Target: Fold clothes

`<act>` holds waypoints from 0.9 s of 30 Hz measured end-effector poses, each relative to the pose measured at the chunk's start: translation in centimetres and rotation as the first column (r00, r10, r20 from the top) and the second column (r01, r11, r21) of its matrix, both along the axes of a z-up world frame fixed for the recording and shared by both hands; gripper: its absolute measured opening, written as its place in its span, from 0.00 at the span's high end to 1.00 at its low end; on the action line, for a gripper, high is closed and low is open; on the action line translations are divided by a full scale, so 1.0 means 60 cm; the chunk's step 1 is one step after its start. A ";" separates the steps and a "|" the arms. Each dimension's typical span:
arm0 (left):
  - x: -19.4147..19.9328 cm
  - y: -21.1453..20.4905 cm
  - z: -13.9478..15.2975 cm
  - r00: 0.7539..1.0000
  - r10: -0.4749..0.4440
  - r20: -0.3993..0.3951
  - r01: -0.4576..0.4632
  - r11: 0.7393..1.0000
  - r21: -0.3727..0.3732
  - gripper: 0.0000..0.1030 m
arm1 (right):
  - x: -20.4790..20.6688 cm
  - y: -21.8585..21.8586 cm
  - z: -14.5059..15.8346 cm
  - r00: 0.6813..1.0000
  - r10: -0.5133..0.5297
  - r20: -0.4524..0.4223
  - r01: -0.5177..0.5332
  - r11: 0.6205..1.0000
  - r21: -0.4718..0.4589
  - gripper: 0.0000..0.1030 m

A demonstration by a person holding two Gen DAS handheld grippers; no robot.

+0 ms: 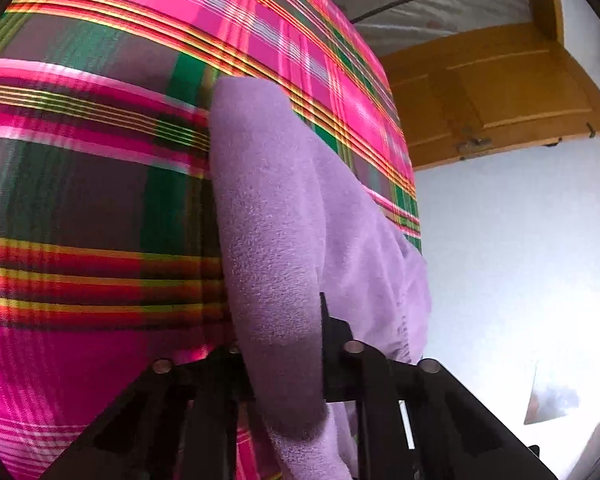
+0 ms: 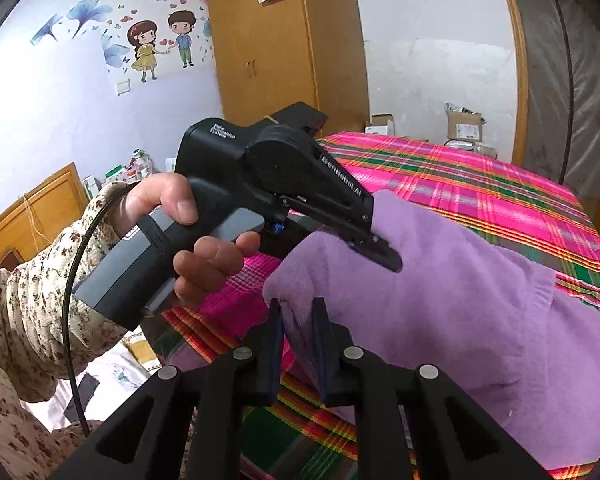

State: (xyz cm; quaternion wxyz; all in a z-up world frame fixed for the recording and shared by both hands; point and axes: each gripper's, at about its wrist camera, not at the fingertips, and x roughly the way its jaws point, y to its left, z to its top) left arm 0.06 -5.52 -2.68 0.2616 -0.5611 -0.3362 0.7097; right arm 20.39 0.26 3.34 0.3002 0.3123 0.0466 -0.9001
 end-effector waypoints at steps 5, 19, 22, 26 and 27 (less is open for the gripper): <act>0.004 -0.009 0.023 0.996 0.016 -0.088 -0.015 1.000 0.014 0.90 | -0.005 -0.028 0.011 1.000 0.023 -0.017 -0.023 1.000 0.018 0.88; 0.033 -0.140 0.061 0.978 0.116 -0.172 -0.122 0.992 -0.020 0.90 | -0.039 -0.147 0.023 0.982 0.189 -0.004 -0.189 0.982 0.001 0.88; 0.032 -0.178 0.046 0.976 0.149 -0.158 -0.156 0.987 -0.030 0.90 | -0.044 -0.174 0.015 0.971 0.237 0.013 -0.237 0.971 0.007 0.88; 0.065 -0.244 0.037 0.971 0.190 -0.146 -0.201 0.978 -0.058 0.90 | -0.052 -0.209 0.005 0.954 0.296 0.041 -0.296 0.955 0.000 0.88; 0.070 -0.254 0.036 0.970 0.197 -0.145 -0.207 0.977 -0.059 0.90 | -0.054 -0.218 0.002 0.949 0.311 0.049 -0.311 0.950 -0.005 0.88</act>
